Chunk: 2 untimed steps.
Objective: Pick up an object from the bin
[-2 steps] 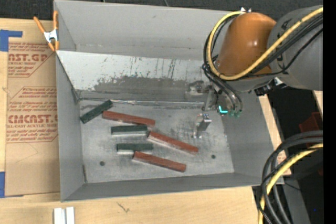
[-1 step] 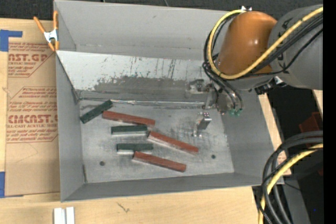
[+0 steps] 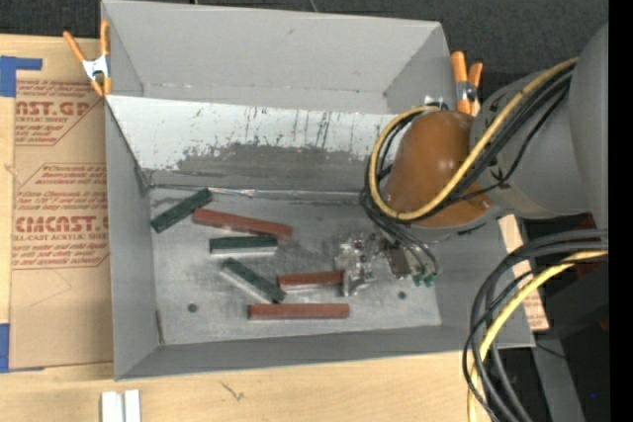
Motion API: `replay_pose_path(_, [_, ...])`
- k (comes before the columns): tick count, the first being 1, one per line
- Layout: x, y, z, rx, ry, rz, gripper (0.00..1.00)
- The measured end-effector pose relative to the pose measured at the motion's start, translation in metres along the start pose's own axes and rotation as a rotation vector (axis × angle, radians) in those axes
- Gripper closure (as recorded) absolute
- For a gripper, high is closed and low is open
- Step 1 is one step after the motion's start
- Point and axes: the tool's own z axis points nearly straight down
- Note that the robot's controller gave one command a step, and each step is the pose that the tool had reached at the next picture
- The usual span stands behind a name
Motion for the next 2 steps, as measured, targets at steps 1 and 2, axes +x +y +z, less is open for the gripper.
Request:
replay_pose_path(1, [0.0,0.0,0.0,0.0,0.0,0.0,1.0])
replay_pose_path(2, [0.012,0.011,-0.168,0.0,-0.009,0.054,1.0])
